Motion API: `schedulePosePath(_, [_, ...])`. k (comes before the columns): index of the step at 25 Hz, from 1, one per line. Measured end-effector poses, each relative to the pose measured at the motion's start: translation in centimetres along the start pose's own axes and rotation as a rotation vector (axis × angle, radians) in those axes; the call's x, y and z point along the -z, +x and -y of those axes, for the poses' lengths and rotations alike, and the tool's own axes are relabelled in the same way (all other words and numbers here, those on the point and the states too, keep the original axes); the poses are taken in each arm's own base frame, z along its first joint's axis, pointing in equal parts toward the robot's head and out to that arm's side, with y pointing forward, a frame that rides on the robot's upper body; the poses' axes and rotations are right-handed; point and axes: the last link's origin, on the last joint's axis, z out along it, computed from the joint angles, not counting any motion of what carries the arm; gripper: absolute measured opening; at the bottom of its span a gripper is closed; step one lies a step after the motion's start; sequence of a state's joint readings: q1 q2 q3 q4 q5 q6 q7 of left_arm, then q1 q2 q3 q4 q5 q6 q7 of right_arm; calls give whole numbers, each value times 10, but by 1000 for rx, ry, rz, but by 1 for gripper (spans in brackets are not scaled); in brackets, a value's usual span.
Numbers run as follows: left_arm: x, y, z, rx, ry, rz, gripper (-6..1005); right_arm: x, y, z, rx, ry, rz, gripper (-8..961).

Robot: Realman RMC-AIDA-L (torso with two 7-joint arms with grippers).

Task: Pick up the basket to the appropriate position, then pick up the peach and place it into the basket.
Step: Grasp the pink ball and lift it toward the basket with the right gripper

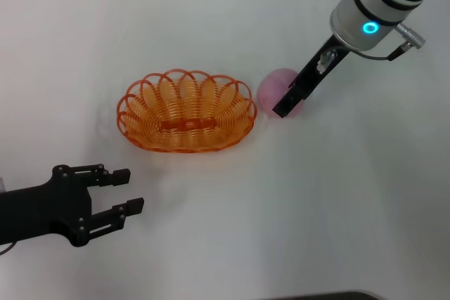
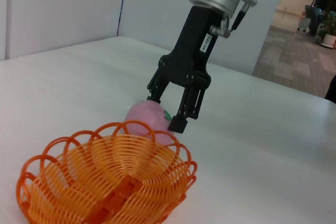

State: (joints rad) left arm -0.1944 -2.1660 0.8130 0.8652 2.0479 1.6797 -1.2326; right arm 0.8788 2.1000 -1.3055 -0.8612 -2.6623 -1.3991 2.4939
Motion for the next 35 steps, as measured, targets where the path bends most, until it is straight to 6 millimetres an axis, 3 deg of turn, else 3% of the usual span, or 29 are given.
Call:
schedulePosePath(18, [1,0,0,0,0,1,509,-3,-3,-1,-28,22,2,942])
schedulePosePath(29, [1,1,0,-5,-6,1,509,1,-1,-1,-46,20,-8,545])
schedulePosePath(31, [1,1,0,-6,-6,1,509,5,-2,0,-44,20,-5,335])
schedulePosePath(35, [1,1,0,-5,-6,1,509,16,-3,0,-42,11,5,330])
